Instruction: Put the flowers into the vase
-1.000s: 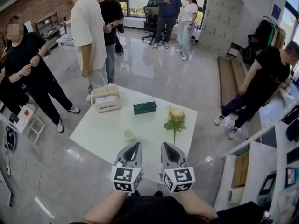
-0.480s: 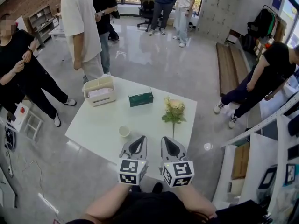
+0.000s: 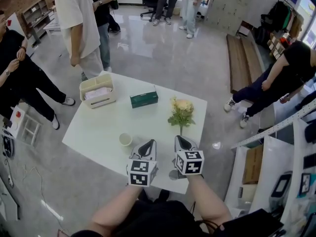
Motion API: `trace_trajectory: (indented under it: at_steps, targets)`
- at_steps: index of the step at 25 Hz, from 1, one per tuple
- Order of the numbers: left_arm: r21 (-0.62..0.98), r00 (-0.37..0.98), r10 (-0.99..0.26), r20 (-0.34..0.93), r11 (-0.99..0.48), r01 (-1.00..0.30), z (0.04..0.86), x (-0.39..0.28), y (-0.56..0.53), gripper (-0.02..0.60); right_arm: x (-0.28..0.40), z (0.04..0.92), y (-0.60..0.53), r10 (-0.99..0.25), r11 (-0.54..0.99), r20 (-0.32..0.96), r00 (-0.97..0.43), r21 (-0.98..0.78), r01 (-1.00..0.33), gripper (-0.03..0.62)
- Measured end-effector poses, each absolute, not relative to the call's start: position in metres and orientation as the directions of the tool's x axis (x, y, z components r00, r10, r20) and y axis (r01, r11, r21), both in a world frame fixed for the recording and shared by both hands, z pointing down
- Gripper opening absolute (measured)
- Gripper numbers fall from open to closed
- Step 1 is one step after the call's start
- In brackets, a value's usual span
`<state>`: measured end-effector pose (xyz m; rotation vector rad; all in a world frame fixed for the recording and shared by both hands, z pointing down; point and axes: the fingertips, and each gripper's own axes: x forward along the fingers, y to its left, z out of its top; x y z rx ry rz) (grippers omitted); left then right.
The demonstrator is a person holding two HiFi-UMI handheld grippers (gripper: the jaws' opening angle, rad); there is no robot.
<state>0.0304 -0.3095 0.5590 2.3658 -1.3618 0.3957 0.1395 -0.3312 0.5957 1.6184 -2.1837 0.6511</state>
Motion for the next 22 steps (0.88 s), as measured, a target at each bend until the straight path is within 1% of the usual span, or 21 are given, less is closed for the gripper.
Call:
trace_trajectory:
  at_steps: [1, 3, 6, 9, 11, 14, 19, 22]
  targets:
    - [0.189, 0.489, -0.756, 0.434, -0.454, -0.871, 0.565, 0.032, -0.312, 0.003, 0.146, 0.614, -0.339, -0.769, 0.238, 0.570, -0.291, -0.167, -0.957, 0.005]
    - [0.192, 0.486, -0.748, 0.453, -0.451, -0.872, 0.573, 0.035, -0.315, 0.003, 0.158, 0.647, -0.355, -0.695, 0.232, 0.657, -0.293, -0.180, -0.956, 0.088]
    - [0.193, 0.487, -0.740, 0.464, -0.452, -0.871, 0.577, 0.039, -0.319, 0.003, 0.174, 0.682, -0.381, -0.579, 0.217, 0.769, -0.271, -0.175, -0.960, 0.129]
    - [0.190, 0.489, -0.740, 0.462, -0.456, -0.870, 0.575, 0.040, -0.326, 0.003, 0.186, 0.707, -0.404, -0.429, 0.207, 0.865, -0.260, -0.186, -0.961, 0.175]
    - [0.188, 0.488, -0.739, 0.465, -0.456, -0.870, 0.575, 0.040, -0.329, 0.003, 0.191, 0.723, -0.411, -0.323, 0.188, 0.909, -0.265, -0.212, -0.959, 0.176]
    - [0.191, 0.486, -0.736, 0.472, -0.452, -0.871, 0.578, 0.038, -0.331, 0.003, 0.193, 0.744, -0.410, -0.183, 0.113, 0.936, -0.301, -0.284, -0.952, 0.186]
    - [0.183, 0.479, -0.736, 0.479, -0.450, -0.874, 0.581, 0.032, -0.331, 0.003, 0.205, 0.765, -0.414, -0.086, 0.035, 0.956, -0.279, -0.277, -0.960, 0.184]
    - [0.184, 0.478, -0.732, 0.485, -0.449, -0.874, 0.583, 0.031, -0.328, 0.003, 0.211, 0.769, -0.414, -0.049, 0.019, 0.966, -0.254, -0.253, -0.967, 0.156]
